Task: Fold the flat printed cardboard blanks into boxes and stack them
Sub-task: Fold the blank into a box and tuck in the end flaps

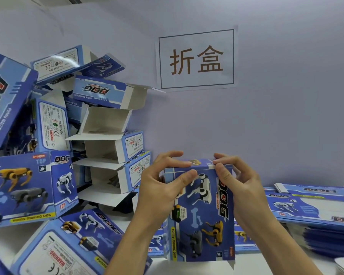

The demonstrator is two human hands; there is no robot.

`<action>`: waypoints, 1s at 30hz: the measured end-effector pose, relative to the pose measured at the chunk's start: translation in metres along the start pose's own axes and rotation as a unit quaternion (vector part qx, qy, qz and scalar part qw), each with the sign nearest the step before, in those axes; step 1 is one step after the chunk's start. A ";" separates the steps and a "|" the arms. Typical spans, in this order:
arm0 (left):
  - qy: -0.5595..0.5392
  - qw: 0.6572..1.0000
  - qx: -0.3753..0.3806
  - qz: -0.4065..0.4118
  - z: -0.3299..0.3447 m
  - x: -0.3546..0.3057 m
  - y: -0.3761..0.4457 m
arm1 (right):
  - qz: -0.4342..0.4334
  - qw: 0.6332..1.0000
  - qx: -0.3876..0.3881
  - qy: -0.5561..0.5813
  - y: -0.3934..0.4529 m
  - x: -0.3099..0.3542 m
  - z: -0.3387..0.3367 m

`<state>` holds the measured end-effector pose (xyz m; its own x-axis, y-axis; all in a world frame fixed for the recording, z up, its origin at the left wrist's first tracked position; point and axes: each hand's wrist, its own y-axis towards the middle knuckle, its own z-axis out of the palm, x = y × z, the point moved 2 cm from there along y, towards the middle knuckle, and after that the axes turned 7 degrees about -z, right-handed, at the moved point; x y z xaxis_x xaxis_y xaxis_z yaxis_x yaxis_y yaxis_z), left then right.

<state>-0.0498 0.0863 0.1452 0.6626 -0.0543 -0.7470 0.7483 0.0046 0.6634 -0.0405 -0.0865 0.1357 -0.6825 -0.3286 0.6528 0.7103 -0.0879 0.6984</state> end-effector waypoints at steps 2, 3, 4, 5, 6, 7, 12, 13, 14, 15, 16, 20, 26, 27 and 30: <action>-0.011 1.000 0.003 -0.011 0.000 0.001 0.000 | -0.004 1.000 0.011 -0.008 -0.002 0.001 0.001; -0.017 1.000 0.005 -0.015 0.001 0.002 0.000 | -0.004 1.000 0.014 -0.011 -0.002 0.002 0.002; -0.018 1.000 0.003 -0.013 0.001 0.002 0.000 | -0.004 1.000 0.015 -0.016 -0.003 0.002 0.002; -0.011 1.000 -0.003 -0.004 0.001 0.002 0.000 | -0.005 1.000 0.012 -0.021 -0.003 0.003 0.002; 0.001 1.000 -0.011 0.008 0.001 0.002 0.001 | -0.005 1.000 0.006 -0.024 -0.003 0.003 0.002; 0.012 1.000 -0.016 0.020 0.002 0.002 0.001 | -0.005 1.000 -0.001 -0.024 -0.002 0.002 0.001; 0.017 0.999 -0.013 0.029 0.003 0.004 0.001 | 0.001 1.000 -0.014 -0.009 0.000 0.002 0.000; 0.014 1.000 -0.010 0.026 0.002 0.004 0.001 | 0.000 1.000 -0.015 -0.007 0.000 0.002 0.001; 0.012 1.000 -0.006 0.023 0.001 0.003 0.001 | -0.001 1.000 -0.016 -0.006 0.000 0.002 0.001; 0.013 1.000 -0.001 0.021 0.001 0.002 0.001 | -0.002 1.000 -0.016 -0.006 0.000 0.002 0.001; 0.016 1.000 0.004 0.018 0.000 0.002 0.002 | -0.002 1.000 -0.016 -0.006 0.000 0.002 0.001; 0.015 1.000 0.012 0.014 0.001 0.000 0.002 | -0.002 1.000 -0.019 -0.013 0.000 0.000 -0.001; 0.107 0.994 0.002 0.008 -0.002 0.003 0.002 | -0.016 0.999 -0.019 -0.036 -0.001 0.000 0.000; 0.131 0.991 0.004 -0.001 -0.003 0.005 0.003 | -0.020 0.999 -0.018 -0.040 -0.002 0.000 0.001; 0.144 0.989 0.005 -0.033 -0.003 0.008 0.006 | -0.023 0.998 -0.017 -0.060 -0.004 -0.001 0.003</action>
<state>-0.0399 0.0889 0.1426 0.5957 0.2330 -0.7687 0.7904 0.0000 0.6125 -0.0433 -0.0828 0.1338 -0.7282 -0.2086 0.6529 0.6825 -0.1331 0.7187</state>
